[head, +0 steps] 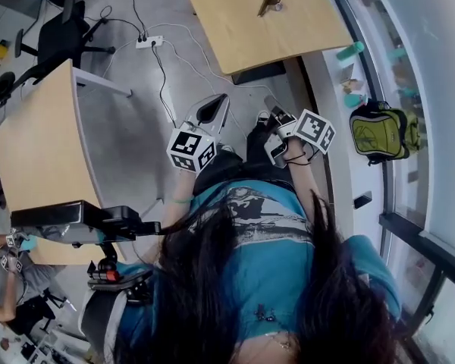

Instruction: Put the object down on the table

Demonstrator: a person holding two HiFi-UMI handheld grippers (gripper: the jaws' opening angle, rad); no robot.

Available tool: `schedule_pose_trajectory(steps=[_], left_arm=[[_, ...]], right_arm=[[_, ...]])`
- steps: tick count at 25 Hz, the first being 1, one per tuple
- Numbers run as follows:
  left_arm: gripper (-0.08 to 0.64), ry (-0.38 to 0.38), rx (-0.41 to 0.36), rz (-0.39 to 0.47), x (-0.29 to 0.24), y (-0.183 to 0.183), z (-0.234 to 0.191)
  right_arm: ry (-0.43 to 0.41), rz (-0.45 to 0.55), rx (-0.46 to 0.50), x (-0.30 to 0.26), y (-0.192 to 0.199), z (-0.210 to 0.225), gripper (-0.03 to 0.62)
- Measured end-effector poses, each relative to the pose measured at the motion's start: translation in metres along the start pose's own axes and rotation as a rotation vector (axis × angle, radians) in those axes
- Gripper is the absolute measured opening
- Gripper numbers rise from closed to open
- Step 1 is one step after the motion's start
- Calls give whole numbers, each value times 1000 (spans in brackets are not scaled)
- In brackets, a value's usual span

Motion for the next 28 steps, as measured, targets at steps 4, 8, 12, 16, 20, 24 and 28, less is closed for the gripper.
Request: schedule_pose_trajectory(steps=[4,8,12,16,20,24,28], left_arm=[[3,34,2,-6,5,8,15],[3,49,-9,-5,6,9,20],[3,38,-13,-17,7,12,18],[3,17,-8,-22,8,6,11],[3,2,-15,-14,6,10,38],[3,-25,-26,-17,15,25,84],[3,-50,-33,-12,31,40,125]], right_arm=[[10,26,-16,24,16,2,11],[5,42,-17,30,19,3,11],[-11,25,-1,23,19,-3,11],[-29,-8,17,14,18,-15,11],[-41,-30,28,35,22,-6,11],[-69,-55,38,68,33,9,11],[-92,-70,57,104,50,18,11]])
Point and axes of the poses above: the fingertips, and each gripper's own axes: x backward along the fingers, z to its right, y out of its underside, the point moved 6 cm from there along x, backward along the fingers, and after that the axes turned 9 degrees about -z, right-handed, at the moved point
